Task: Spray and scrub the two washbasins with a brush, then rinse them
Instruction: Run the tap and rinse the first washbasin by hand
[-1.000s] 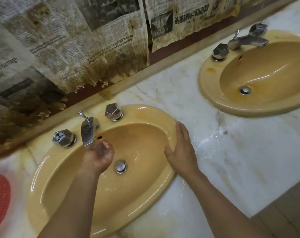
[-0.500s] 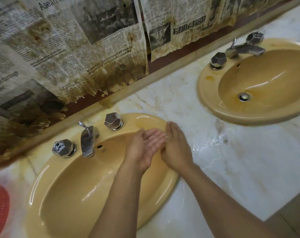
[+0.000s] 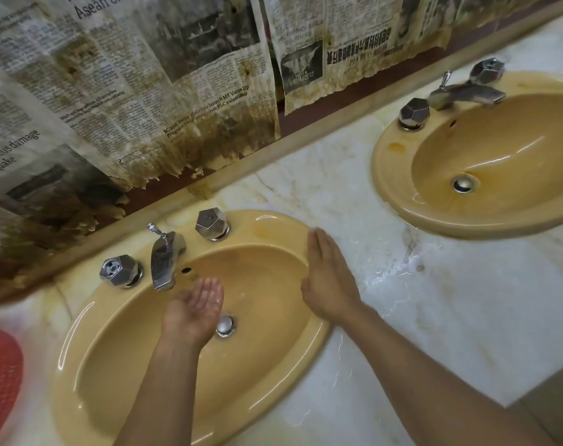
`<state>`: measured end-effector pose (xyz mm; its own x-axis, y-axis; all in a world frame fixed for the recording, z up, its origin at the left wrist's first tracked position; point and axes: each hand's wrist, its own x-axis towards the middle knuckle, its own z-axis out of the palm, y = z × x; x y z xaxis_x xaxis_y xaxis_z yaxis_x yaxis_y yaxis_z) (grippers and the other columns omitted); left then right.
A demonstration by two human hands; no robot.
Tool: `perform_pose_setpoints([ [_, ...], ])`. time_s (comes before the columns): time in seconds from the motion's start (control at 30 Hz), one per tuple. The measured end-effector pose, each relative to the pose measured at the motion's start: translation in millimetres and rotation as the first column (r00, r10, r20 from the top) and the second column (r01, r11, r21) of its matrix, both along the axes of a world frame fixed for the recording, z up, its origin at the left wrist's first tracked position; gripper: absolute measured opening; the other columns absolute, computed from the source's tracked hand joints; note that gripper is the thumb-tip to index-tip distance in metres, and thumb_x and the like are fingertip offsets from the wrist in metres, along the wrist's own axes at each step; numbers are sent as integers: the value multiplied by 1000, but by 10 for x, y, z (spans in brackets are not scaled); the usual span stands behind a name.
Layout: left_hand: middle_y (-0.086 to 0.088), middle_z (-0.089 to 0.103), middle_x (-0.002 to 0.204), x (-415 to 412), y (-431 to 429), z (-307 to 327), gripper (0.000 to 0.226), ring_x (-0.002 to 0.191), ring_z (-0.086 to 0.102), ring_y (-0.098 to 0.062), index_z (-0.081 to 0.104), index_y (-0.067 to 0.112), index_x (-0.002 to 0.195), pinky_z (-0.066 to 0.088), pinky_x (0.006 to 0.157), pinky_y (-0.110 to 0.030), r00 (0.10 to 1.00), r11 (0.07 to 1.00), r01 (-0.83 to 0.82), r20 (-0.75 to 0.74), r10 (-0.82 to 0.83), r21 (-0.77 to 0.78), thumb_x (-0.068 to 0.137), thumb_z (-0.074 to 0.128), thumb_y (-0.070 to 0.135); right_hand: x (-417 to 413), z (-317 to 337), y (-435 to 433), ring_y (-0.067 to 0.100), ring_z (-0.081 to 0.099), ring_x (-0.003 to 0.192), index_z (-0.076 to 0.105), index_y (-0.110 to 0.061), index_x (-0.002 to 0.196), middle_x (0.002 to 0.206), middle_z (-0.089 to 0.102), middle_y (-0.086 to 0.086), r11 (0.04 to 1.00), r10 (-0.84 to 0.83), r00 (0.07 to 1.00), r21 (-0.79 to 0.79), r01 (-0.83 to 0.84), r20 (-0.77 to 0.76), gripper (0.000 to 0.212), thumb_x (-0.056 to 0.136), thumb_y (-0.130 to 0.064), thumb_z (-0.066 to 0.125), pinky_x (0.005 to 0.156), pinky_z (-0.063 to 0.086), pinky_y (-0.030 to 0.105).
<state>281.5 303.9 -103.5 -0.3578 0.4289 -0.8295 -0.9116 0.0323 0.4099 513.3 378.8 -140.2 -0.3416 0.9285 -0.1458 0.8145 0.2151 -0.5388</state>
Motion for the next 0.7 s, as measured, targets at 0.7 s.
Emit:
perform_pose_setpoints([
  [0.7,-5,73,81,-112,-69,202,44,98,64,-16,71,10,94,51,91,-30,996,996,-91,-19,91,4,112,33,25,-20,22,209,19,-21,154,-4,-10,162,167,-23,1,959,262,939,49,-279,221,86,99,-39,47,127,1,47],
])
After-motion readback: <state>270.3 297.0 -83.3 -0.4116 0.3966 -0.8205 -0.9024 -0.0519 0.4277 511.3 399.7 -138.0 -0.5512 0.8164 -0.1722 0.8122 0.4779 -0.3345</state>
